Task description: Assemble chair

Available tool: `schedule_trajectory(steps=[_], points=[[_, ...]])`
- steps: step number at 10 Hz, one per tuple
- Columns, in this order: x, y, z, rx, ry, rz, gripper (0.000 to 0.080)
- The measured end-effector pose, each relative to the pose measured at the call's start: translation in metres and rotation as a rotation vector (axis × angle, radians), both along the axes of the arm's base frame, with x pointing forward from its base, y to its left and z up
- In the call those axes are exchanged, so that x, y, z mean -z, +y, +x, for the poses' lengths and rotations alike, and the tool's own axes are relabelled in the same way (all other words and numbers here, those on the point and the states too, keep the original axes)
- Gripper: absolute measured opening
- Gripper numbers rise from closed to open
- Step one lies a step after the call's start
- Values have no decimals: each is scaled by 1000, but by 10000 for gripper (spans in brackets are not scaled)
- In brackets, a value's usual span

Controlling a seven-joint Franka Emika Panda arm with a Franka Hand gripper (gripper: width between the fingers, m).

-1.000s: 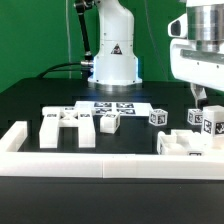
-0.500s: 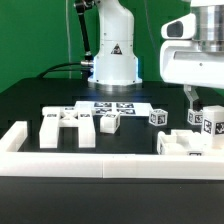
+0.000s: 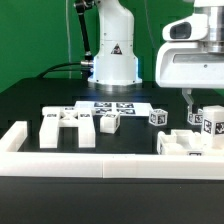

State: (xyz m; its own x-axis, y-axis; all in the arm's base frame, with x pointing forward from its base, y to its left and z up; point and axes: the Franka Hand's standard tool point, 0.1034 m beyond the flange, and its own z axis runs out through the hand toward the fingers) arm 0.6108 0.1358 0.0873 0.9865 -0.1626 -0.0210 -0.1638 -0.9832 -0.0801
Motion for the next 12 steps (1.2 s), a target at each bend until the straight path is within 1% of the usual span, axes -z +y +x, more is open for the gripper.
schedule_trajectory(steps=[3, 5, 7, 8, 9, 12], points=[[-1, 3, 1, -241, -31, -3, 649], [-1, 2, 2, -274, -36, -3, 649], [0, 1, 2, -274, -34, -3, 385], [0, 0, 2, -273, -35, -4, 385], [0, 0, 2, -273, -35, -4, 294], [0, 0, 2, -272, -35, -4, 294]])
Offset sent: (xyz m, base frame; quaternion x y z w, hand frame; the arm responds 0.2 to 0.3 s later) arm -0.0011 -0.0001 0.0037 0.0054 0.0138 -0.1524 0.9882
